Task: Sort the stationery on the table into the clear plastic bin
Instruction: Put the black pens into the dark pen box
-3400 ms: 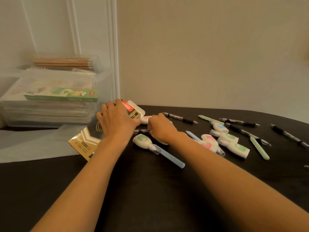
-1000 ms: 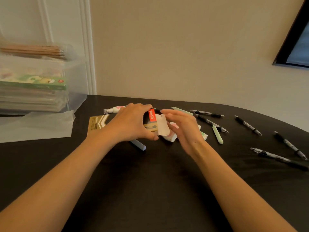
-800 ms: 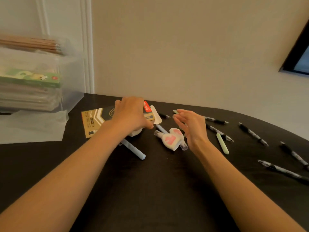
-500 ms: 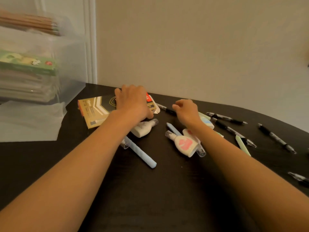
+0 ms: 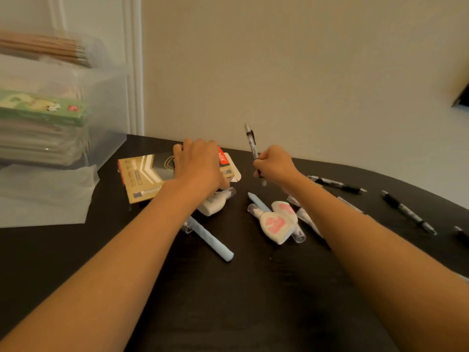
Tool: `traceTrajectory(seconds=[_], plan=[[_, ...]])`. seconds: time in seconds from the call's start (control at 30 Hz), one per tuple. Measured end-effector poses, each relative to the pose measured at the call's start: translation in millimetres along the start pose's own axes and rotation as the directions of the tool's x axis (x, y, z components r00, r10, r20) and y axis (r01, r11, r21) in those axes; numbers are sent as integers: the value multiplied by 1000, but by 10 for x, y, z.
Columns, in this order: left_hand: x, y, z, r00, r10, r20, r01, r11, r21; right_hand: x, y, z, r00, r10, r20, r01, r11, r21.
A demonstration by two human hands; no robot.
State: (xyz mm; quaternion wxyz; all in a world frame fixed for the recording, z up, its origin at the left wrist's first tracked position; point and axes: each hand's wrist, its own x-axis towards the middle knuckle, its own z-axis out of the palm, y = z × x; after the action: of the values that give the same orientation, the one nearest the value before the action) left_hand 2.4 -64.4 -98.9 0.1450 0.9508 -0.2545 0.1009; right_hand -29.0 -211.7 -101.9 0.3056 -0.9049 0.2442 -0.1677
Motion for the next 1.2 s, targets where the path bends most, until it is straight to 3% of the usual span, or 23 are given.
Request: traceTrajectory(seconds=[0.1, 0.2, 0.3, 0.47, 0.53, 0.7, 0.83, 1.1, 1.2], plan=[[-106, 69, -54, 998, 63, 31, -64, 998, 22, -309, -48, -218, 993, 75, 88, -108, 875, 471], [-294, 130, -142, 986, 147, 73, -152, 986, 65, -666, 17, -334, 973, 117, 200, -231, 527, 818], [-482, 105, -238, 974, 194, 116, -201, 978, 53, -973, 140, -320, 948, 85, 307, -319, 245, 916], [-823, 41, -318, 947, 238, 215, -239, 971, -24, -1309, 240, -257, 967, 120, 223, -240, 150, 959], [-955, 15, -312, 934, 247, 259, -228, 968, -103, -1403, 248, -238, 973, 123, 193, -211, 150, 966], [-1189, -89, -288, 928, 292, 232, -239, 943, -231, -1558, 238, -224, 982, 138, 128, -165, 305, 938], [-1255, -144, -306, 929, 326, 177, -252, 905, -342, -1641, 234, -252, 993, 53, 105, -117, 337, 934], [-1217, -207, -339, 891, 360, 275, -203, 860, -468, -1741, 201, -202, 989, -91, 116, -69, 412, 909], [-1233, -211, -344, 877, 386, 286, -214, 848, -485, -1757, 195, -157, 986, -120, 118, -26, 589, 808]])
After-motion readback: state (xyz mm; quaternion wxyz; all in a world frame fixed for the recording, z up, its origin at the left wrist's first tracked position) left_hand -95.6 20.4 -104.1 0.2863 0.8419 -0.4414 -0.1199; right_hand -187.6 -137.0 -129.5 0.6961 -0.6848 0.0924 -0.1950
